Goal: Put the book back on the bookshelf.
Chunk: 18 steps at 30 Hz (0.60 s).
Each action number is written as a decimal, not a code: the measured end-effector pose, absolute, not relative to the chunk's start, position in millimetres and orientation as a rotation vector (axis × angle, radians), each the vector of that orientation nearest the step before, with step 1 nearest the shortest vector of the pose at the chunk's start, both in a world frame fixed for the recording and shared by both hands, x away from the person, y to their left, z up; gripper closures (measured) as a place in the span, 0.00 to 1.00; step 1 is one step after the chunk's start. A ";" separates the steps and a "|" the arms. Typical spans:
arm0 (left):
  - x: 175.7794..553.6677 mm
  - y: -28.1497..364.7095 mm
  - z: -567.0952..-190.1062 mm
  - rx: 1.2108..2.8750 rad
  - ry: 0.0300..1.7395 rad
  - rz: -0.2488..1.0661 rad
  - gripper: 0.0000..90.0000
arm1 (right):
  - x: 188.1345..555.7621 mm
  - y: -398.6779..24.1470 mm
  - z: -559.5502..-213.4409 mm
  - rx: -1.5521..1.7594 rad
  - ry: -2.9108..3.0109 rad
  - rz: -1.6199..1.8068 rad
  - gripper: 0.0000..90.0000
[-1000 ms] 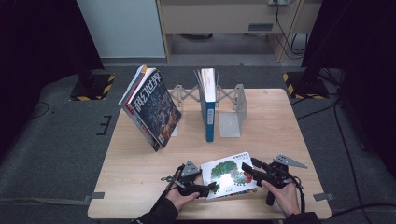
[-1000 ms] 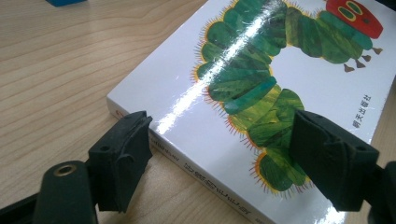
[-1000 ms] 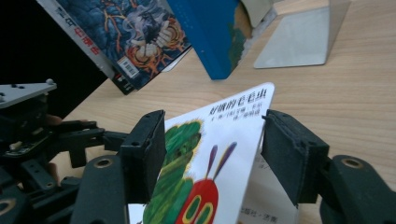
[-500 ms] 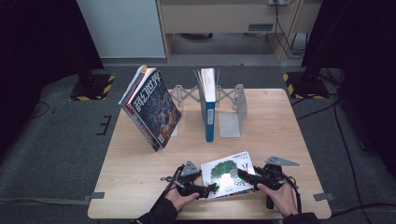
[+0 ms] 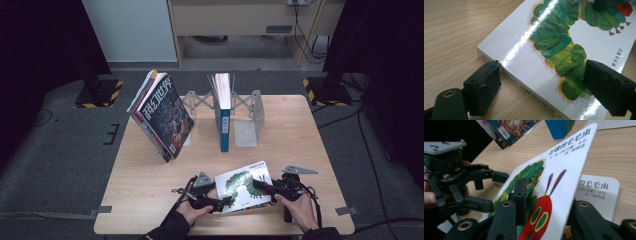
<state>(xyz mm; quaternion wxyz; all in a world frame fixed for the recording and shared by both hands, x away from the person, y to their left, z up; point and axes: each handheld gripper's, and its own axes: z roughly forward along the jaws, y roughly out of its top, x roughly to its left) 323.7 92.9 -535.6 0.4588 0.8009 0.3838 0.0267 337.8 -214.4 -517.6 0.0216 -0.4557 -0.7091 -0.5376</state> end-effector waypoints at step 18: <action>325.3 92.6 -537.3 1.949 0.935 0.002 0.11 | 334.5 -222.4 -499.5 -1.301 -2.108 -1.811 0.92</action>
